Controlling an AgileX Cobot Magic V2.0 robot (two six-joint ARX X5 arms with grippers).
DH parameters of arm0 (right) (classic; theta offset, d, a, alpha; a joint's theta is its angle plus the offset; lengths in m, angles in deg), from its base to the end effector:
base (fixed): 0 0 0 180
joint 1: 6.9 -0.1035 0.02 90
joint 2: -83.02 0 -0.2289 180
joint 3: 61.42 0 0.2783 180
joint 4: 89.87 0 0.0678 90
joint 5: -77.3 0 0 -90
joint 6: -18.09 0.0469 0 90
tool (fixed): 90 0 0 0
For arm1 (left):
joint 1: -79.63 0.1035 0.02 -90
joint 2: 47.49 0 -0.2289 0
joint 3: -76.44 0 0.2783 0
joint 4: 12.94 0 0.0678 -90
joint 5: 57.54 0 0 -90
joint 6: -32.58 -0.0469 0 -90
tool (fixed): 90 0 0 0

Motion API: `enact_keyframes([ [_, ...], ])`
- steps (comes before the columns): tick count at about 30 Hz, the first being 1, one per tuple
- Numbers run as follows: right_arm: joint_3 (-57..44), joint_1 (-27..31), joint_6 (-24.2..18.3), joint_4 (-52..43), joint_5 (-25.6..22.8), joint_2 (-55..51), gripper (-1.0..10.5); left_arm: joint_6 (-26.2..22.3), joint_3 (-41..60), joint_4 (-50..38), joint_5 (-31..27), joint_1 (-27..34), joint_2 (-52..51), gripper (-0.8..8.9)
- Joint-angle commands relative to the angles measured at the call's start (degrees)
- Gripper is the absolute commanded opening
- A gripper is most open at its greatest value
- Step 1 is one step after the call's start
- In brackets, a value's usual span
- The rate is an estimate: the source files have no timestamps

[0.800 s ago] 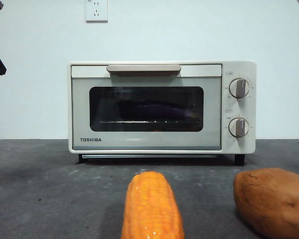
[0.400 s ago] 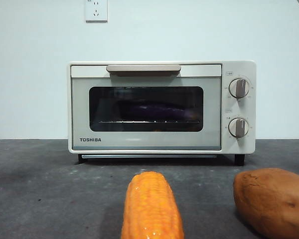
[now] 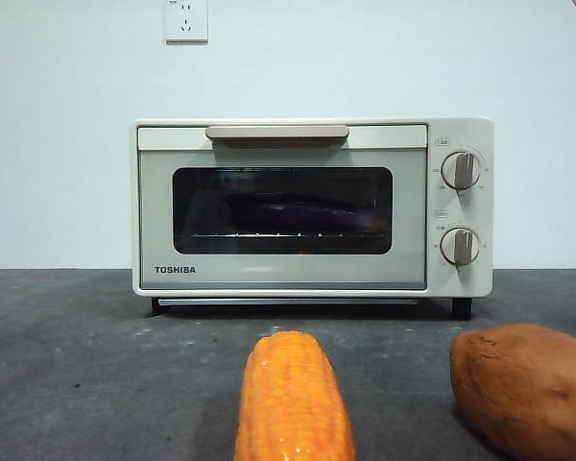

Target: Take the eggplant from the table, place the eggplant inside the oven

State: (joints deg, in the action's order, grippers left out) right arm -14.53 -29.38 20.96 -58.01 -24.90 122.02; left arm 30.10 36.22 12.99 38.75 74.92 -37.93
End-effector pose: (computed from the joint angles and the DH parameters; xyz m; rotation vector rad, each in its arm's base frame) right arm 0.2086 0.0756 0.2396 -0.0756 0.4040 0.1667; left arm 0.1468 -0.0172 0.2929 0.0443 -0.0868 -0.1901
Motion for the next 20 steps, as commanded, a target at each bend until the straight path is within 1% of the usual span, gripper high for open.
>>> enact_keyframes([
  [1,0.39,-0.24,0.63,-0.57,-0.24,0.2,0.0,-2.75,5.05,0.13,-0.15,2.43,-1.92,0.06],
  [3,0.39,-0.24,0.63,-0.57,-0.26,0.2,0.0,-3.65,9.05,0.24,-0.17,4.04,-3.48,0.06],
  [5,0.39,-0.24,0.63,-0.57,-0.26,0.2,0.0,-3.5,13.27,0.26,-0.15,5.2,-4.74,0.06],
  [11,0.39,-0.24,0.63,-0.57,-0.24,0.2,0.0,-3.5,22.21,0.7,-0.15,5.68,-6.86,0.06],
  [16,0.39,-0.24,0.63,-0.57,-0.26,0.2,0.0,-3.48,26.05,0.7,-0.15,5.66,-8.7,0.06],
  [20,0.39,-0.24,0.63,-0.57,-0.24,0.2,0.0,-3.48,26.47,-2.01,-0.15,5.66,-9.4,0.06],
])
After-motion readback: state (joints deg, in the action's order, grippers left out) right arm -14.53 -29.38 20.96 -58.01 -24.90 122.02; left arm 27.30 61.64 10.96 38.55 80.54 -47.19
